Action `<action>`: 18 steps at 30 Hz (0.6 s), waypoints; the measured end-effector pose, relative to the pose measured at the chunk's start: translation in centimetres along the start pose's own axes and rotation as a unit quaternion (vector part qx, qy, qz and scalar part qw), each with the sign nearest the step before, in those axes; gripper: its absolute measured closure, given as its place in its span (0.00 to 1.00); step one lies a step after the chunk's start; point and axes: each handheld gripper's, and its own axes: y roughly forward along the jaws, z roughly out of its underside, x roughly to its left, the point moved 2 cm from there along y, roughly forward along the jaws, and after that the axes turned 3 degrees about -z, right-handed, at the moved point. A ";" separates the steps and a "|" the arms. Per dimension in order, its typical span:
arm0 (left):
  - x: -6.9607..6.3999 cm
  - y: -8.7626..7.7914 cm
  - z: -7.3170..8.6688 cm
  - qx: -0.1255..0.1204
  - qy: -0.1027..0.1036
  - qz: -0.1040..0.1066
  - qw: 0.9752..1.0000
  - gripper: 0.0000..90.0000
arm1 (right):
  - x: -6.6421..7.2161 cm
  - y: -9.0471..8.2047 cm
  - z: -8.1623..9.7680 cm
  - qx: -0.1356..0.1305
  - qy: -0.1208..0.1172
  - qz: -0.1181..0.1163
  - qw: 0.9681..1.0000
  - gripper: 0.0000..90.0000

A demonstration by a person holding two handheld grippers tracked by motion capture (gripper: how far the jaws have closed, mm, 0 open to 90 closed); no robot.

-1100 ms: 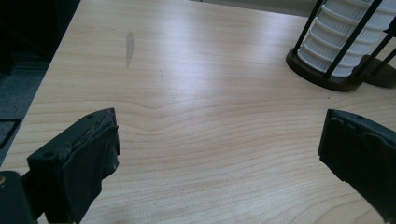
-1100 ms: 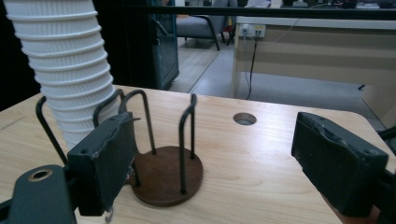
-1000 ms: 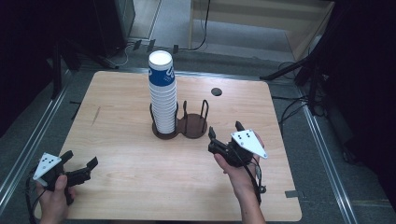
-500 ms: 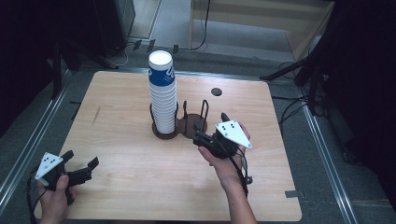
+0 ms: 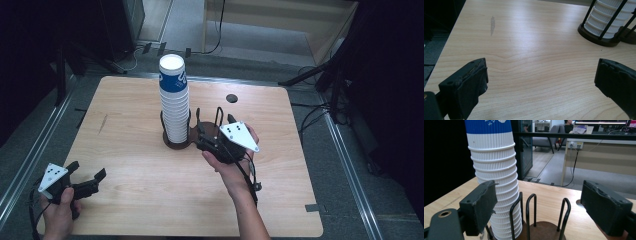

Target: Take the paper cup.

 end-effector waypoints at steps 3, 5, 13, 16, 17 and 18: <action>0.0 0.0 0.0 0.001 0.001 0.000 1.000 0.00 | 0.4 0.4 -0.4 -0.001 0.000 -0.002 1.000 0.15; 0.0 0.0 0.0 0.001 0.001 0.000 1.000 0.00 | 0.6 0.6 -0.5 -0.001 0.001 -0.005 1.000 0.15; -0.1 0.1 0.0 0.001 0.002 -0.001 1.000 0.00 | 1.7 1.5 -1.3 -0.005 0.000 -0.015 1.000 0.15; -0.1 0.1 0.0 0.001 0.002 -0.001 1.000 0.00 | 2.0 1.7 -1.5 -0.006 -0.001 -0.017 1.000 0.15; -0.1 0.1 0.0 0.001 0.002 -0.002 1.000 0.00 | 2.1 1.8 -1.5 -0.005 0.000 -0.017 1.000 0.15; -0.1 0.1 0.0 0.001 0.002 -0.002 1.000 0.00 | 2.2 2.0 -1.6 -0.005 0.001 -0.018 1.000 0.15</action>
